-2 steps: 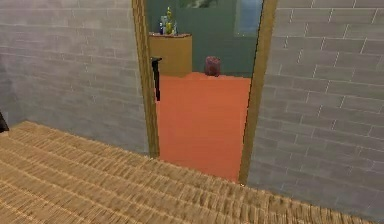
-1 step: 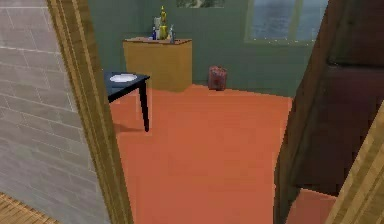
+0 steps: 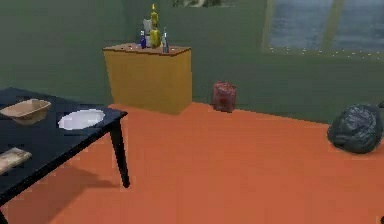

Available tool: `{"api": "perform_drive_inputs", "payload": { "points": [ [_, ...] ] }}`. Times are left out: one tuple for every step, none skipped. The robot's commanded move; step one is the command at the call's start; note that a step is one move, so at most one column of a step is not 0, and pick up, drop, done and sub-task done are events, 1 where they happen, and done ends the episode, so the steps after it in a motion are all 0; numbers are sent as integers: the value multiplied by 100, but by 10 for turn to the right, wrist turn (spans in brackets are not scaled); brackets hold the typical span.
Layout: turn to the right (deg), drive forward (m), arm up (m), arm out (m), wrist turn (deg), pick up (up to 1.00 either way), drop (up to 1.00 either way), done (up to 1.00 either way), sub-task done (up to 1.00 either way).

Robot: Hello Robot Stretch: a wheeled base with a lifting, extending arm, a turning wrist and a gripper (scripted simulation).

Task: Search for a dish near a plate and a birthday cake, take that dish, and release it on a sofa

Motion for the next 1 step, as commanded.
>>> {"api": "perform_drive_inputs", "payload": {
  "points": [
    [210, 0, 0, 0, 0, 0, 0, 0, 0]
  ]
}}
